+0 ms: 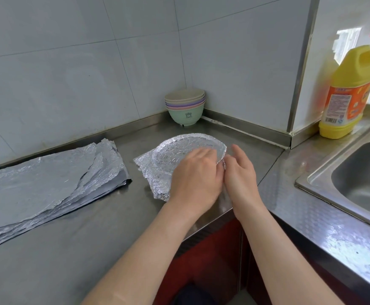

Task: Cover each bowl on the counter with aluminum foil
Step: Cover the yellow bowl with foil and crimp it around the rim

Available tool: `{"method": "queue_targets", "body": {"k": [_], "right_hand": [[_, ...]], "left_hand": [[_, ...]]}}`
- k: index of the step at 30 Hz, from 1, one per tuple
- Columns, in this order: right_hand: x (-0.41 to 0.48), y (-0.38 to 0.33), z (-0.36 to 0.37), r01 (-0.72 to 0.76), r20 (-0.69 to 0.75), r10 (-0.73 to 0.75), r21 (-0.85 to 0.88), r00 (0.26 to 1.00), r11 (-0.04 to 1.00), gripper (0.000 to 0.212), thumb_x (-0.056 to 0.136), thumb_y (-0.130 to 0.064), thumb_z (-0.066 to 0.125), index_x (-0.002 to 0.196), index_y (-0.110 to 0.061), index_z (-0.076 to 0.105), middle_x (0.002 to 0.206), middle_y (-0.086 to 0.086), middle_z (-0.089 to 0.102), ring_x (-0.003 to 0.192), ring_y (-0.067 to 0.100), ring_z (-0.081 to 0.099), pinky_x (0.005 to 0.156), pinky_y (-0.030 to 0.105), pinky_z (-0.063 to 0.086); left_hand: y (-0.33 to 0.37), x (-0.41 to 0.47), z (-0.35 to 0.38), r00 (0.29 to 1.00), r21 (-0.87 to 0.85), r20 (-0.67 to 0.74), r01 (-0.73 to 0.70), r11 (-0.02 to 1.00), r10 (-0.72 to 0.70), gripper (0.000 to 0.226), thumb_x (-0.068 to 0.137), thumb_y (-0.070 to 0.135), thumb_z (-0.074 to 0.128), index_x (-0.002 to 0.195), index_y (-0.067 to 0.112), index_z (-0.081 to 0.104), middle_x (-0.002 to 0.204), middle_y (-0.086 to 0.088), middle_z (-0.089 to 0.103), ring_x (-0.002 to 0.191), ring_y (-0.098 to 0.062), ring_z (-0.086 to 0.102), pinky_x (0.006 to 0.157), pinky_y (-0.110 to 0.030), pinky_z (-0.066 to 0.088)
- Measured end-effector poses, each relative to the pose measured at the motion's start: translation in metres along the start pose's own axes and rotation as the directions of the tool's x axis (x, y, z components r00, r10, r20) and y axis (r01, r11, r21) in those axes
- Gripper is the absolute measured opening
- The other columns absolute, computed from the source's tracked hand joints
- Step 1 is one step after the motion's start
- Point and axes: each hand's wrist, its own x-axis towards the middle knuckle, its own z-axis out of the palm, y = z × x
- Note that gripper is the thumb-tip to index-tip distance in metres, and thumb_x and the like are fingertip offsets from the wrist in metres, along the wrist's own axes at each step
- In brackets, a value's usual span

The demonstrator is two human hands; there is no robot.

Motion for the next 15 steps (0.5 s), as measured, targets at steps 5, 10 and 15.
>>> {"method": "queue_targets", "body": {"k": [5, 10, 15], "right_hand": [[0.012, -0.012, 0.001, -0.15, -0.037, 0.154, 0.086, 0.987, 0.985, 0.058, 0.099, -0.035, 0.043, 0.153, -0.031, 0.022, 0.156, -0.01, 0.027, 0.142, 0.015, 0.029, 0.107, 0.032, 0.027], [0.017, -0.02, 0.021, -0.169, -0.033, 0.173, 0.1, 0.984, 0.981, 0.054, 0.104, -0.028, 0.034, 0.155, -0.022, 0.016, 0.146, -0.016, 0.033, 0.141, 0.016, 0.028, 0.102, 0.027, 0.033], [0.021, -0.012, 0.032, -0.144, -0.103, 0.151, 0.072, 0.983, 0.987, 0.054, 0.103, -0.025, 0.031, 0.154, -0.021, 0.016, 0.16, -0.005, 0.02, 0.144, 0.019, 0.026, 0.116, 0.037, 0.025]], "left_hand": [[-0.041, 0.016, -0.033, 0.972, -0.1, 0.067, 0.231, 0.968, -0.225, 0.036, 0.097, 0.035, 0.047, 0.128, 0.025, 0.061, 0.144, 0.003, 0.049, 0.135, -0.015, 0.037, 0.109, -0.03, 0.029], [-0.06, 0.013, -0.025, 0.93, 0.015, 0.305, 0.21, 0.978, -0.204, 0.042, 0.099, 0.048, 0.034, 0.137, 0.038, 0.05, 0.158, 0.0, 0.026, 0.146, -0.016, 0.014, 0.117, -0.036, 0.011], [-0.055, 0.01, -0.019, 0.946, 0.027, 0.252, 0.204, 0.979, -0.204, 0.041, 0.102, 0.043, 0.027, 0.13, 0.037, 0.057, 0.155, -0.004, 0.032, 0.146, -0.017, 0.016, 0.116, -0.038, 0.009]]}}
